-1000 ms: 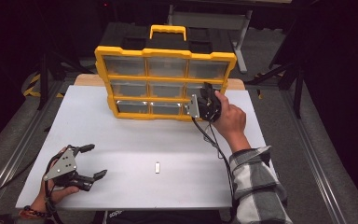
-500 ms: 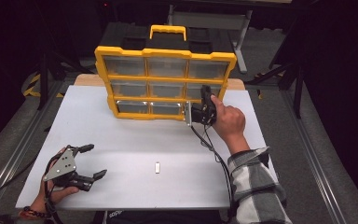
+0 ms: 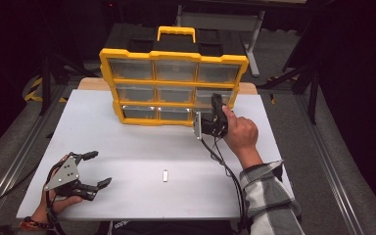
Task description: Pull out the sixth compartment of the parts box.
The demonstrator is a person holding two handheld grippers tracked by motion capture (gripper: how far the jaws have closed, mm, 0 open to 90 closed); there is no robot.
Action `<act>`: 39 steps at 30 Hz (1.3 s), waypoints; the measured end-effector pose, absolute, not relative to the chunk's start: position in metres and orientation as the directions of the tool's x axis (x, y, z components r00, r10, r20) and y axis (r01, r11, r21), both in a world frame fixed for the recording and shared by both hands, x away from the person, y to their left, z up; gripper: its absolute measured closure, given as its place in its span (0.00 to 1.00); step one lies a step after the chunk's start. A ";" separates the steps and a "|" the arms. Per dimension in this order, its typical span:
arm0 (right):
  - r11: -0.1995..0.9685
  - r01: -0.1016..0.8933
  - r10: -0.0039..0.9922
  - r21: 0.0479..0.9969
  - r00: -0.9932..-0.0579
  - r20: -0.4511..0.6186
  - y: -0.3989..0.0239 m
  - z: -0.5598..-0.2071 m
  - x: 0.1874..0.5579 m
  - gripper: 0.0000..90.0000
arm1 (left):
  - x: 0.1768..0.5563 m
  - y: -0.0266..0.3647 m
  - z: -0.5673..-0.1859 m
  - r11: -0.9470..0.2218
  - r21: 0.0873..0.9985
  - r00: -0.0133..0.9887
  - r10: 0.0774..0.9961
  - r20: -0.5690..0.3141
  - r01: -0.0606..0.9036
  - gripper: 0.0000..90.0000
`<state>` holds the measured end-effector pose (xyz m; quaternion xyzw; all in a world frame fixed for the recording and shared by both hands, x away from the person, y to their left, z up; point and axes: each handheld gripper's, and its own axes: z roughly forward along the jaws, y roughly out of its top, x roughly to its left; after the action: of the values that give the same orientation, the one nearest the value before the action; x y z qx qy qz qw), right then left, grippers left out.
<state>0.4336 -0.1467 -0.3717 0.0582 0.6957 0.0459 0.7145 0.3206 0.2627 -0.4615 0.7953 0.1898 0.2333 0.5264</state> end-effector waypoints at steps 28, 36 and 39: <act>0.984 -0.004 0.177 0.177 0.034 -0.984 -0.150 -0.373 0.403 0.89 | 0.319 0.264 -0.460 -0.363 0.930 0.814 0.555 0.171 0.052 0.09; 0.979 -0.009 0.205 0.205 0.035 -0.978 -0.150 -0.374 0.395 0.89 | 0.319 0.264 -0.460 -0.363 0.930 0.817 0.552 0.167 0.055 0.09; 0.978 -0.014 0.207 0.207 0.035 -0.978 -0.150 -0.374 0.391 0.89 | 0.319 0.264 -0.460 -0.363 0.930 0.818 0.551 0.167 0.055 0.09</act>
<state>0.3913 -0.1500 -0.3741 0.0700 0.6902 0.0773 0.7160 0.3192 0.2641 -0.4602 0.7920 0.1914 0.2333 0.5307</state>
